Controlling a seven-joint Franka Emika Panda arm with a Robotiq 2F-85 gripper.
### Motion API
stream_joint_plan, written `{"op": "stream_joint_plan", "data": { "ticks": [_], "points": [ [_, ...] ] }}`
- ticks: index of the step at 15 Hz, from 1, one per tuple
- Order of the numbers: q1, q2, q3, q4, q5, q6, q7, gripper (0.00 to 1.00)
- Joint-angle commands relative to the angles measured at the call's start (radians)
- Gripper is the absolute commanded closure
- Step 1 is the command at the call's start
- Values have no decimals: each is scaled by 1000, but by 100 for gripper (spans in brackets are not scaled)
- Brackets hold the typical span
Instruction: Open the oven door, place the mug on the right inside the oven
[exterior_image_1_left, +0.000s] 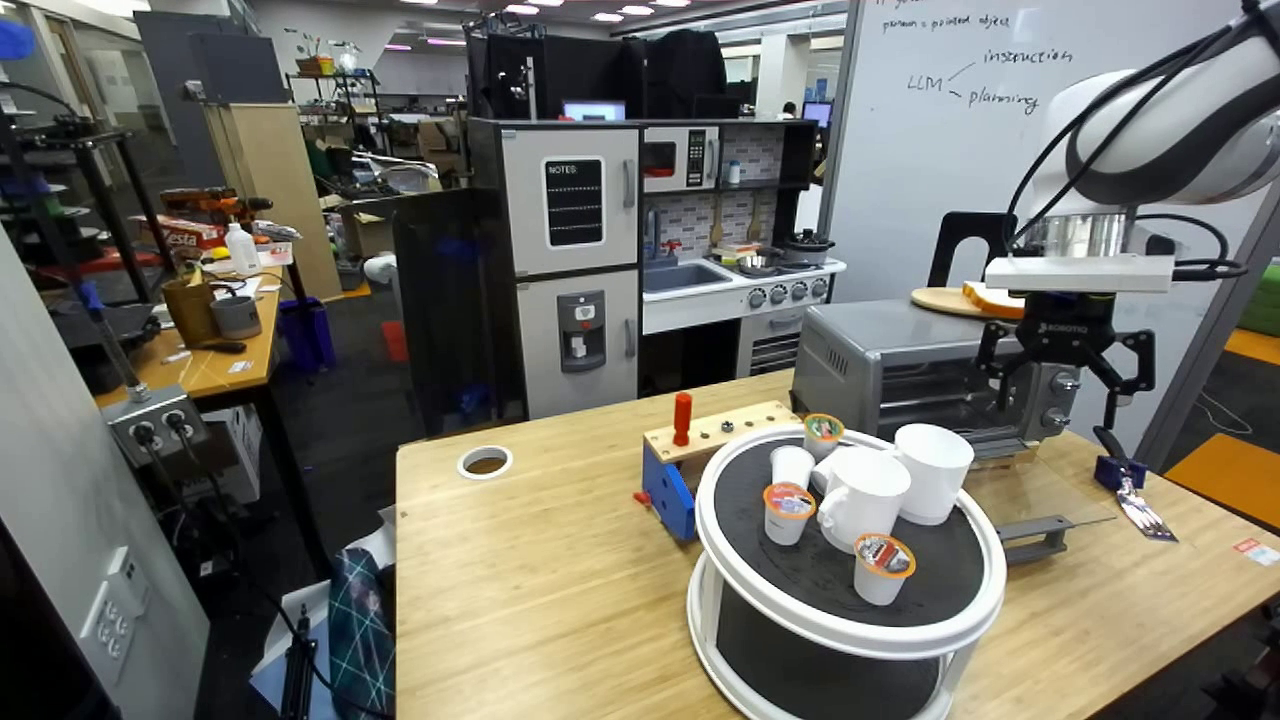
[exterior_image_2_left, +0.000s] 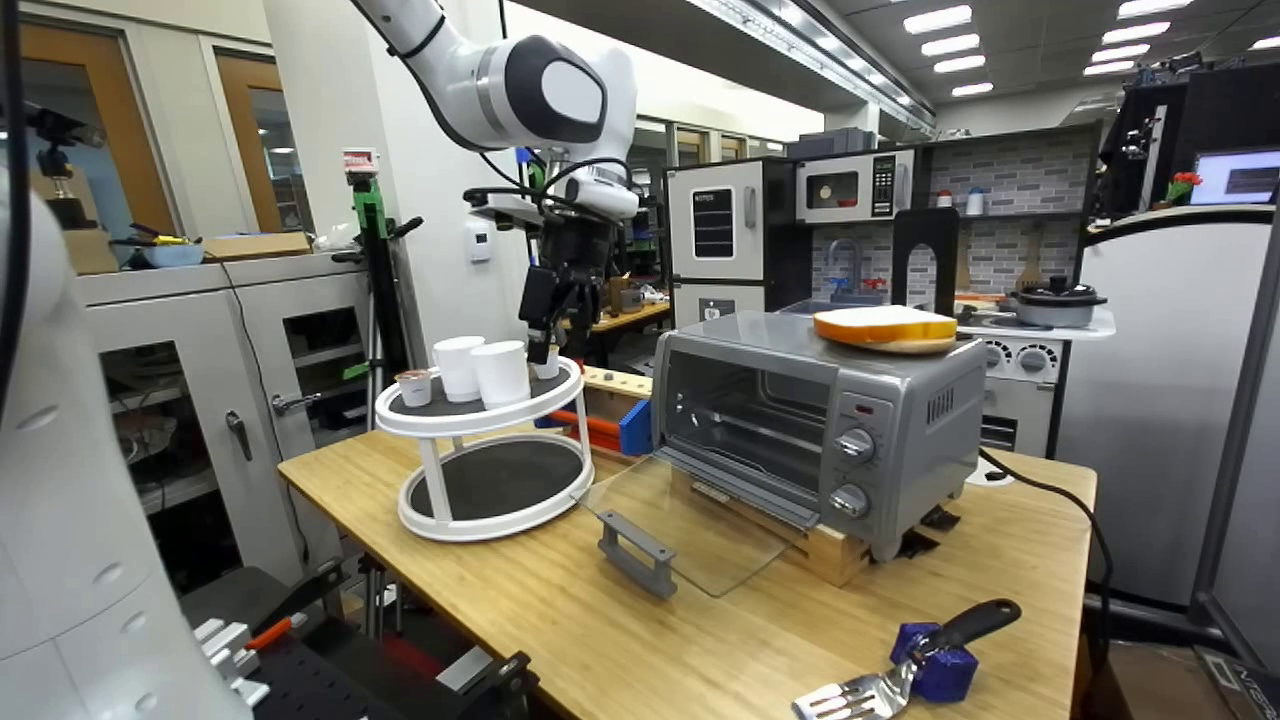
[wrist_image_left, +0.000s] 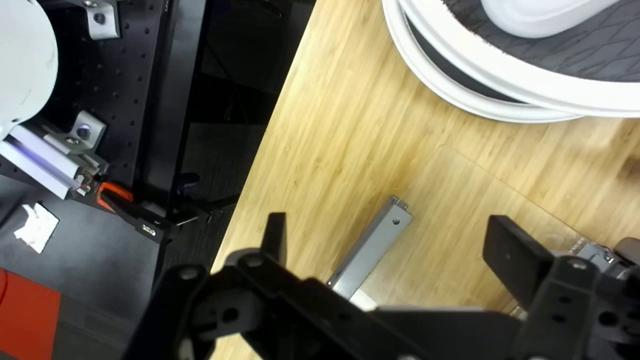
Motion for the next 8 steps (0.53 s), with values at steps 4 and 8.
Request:
{"op": "stream_joint_plan", "data": {
  "ticks": [4,8],
  "points": [
    [25,-48,40,-2,-111,21,-36,0],
    [37,-126,63,-25,-139,29,-88,0]
  ]
}}
